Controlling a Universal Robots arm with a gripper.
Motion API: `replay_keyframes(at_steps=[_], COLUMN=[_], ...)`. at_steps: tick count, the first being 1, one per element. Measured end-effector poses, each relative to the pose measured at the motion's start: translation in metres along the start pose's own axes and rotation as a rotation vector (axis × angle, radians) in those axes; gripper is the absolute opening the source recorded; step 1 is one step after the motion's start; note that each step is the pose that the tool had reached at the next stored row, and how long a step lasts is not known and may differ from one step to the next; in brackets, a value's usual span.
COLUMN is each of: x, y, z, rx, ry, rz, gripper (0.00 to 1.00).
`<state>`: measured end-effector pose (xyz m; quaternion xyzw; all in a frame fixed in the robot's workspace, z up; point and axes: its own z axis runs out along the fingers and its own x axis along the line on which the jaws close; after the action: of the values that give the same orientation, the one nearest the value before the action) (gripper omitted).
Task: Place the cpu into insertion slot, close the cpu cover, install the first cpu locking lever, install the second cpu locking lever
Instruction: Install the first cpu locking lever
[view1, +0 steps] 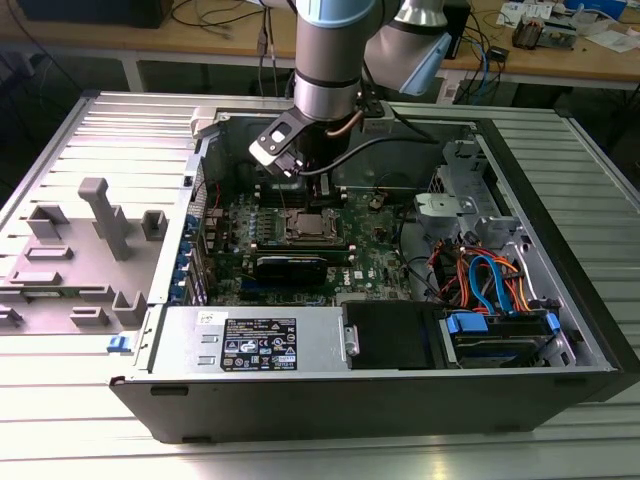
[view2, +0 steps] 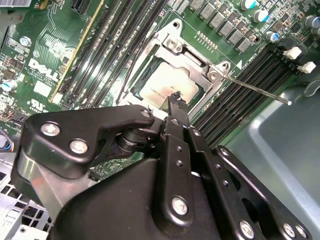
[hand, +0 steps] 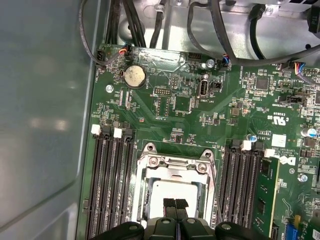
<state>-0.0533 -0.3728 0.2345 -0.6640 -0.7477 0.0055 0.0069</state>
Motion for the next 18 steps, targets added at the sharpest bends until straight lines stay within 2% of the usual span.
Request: replay_keyframes(at_steps=[8, 10, 14, 18], x=[0.0000, 0.0001, 0.0001, 0.0001], y=[-0.0003, -0.0004, -0.0005, -0.0005], z=[-0.0134, -0.0211, -0.0312, -0.0314], rx=[0.0001, 0.0001, 0.0001, 0.0001], ry=[-0.0001, 0.0000, -0.0001, 0.0000], rz=[0.000, 0.000, 0.000, 0.000], gripper=[0.11, 0.11, 0.11, 0.11])
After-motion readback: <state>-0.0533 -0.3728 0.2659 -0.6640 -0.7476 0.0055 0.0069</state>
